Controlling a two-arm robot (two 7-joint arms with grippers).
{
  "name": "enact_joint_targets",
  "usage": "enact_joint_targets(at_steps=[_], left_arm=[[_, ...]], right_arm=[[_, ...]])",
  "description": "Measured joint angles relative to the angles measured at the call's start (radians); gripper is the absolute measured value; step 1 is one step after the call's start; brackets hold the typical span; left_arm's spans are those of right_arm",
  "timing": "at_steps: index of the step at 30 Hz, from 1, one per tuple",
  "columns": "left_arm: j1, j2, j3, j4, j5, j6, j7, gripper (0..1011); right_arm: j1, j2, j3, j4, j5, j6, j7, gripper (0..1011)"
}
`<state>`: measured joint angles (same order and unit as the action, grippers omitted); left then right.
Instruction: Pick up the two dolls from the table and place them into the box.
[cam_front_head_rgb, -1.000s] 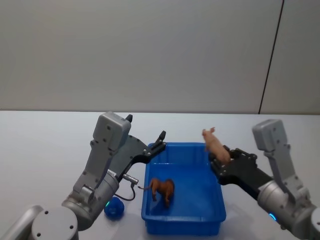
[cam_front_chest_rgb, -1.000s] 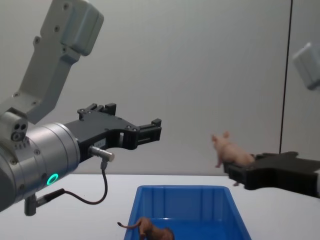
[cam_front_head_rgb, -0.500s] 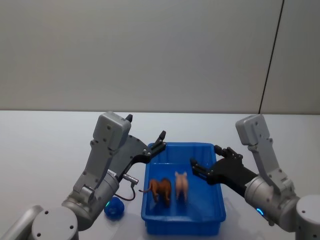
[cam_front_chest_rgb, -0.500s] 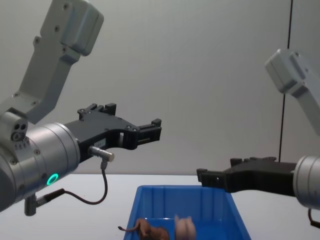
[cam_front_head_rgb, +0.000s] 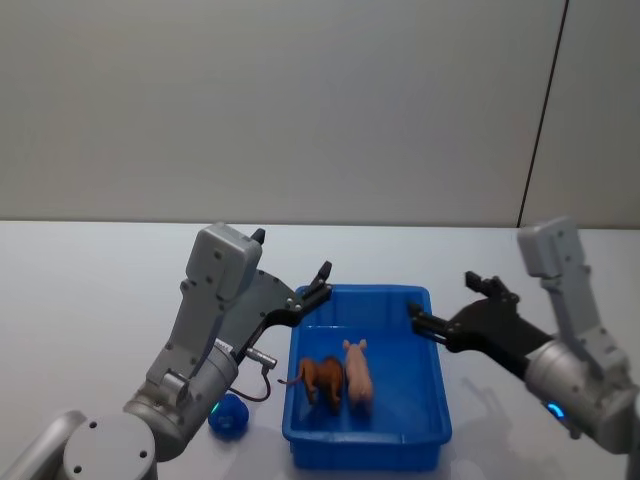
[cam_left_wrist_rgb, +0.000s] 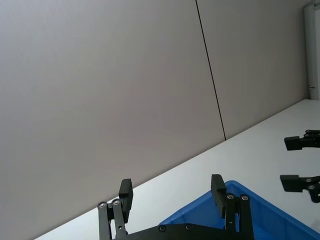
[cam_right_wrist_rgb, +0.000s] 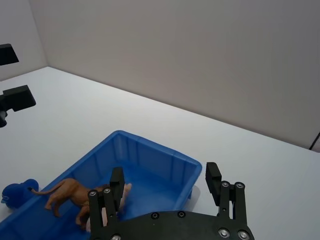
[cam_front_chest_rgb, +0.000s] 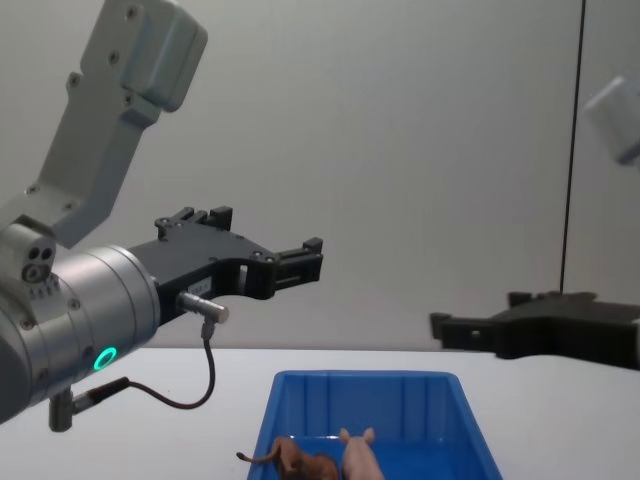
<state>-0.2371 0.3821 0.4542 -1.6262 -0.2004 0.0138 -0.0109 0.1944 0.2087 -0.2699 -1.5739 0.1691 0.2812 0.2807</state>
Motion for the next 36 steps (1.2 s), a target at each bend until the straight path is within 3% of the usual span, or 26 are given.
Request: enact_joint_targets(at_steps=[7, 18, 27, 36], left_arm=[[0.000, 0.000, 0.000, 0.000, 0.000, 0.000, 0.000, 1000], [0.013, 0.018, -0.010, -0.015, 0.001, 0.016, -0.001, 1000], [0.060, 0.066, -0.027, -0.056, -0.025, 0.061, 0.020, 1000], [0.140, 0.137, -0.048, -0.102, -0.088, 0.108, 0.067, 1000]], right_arm=[[-0.028, 0.042, 0.030, -0.021, 0.029, -0.041, 0.019, 1001], [-0.047, 0.070, 0.051, -0.035, 0.049, -0.068, 0.032, 1001], [-0.054, 0.080, 0.058, -0.041, 0.055, -0.078, 0.037, 1001], [-0.059, 0.086, 0.062, -0.044, 0.059, -0.084, 0.039, 1001]])
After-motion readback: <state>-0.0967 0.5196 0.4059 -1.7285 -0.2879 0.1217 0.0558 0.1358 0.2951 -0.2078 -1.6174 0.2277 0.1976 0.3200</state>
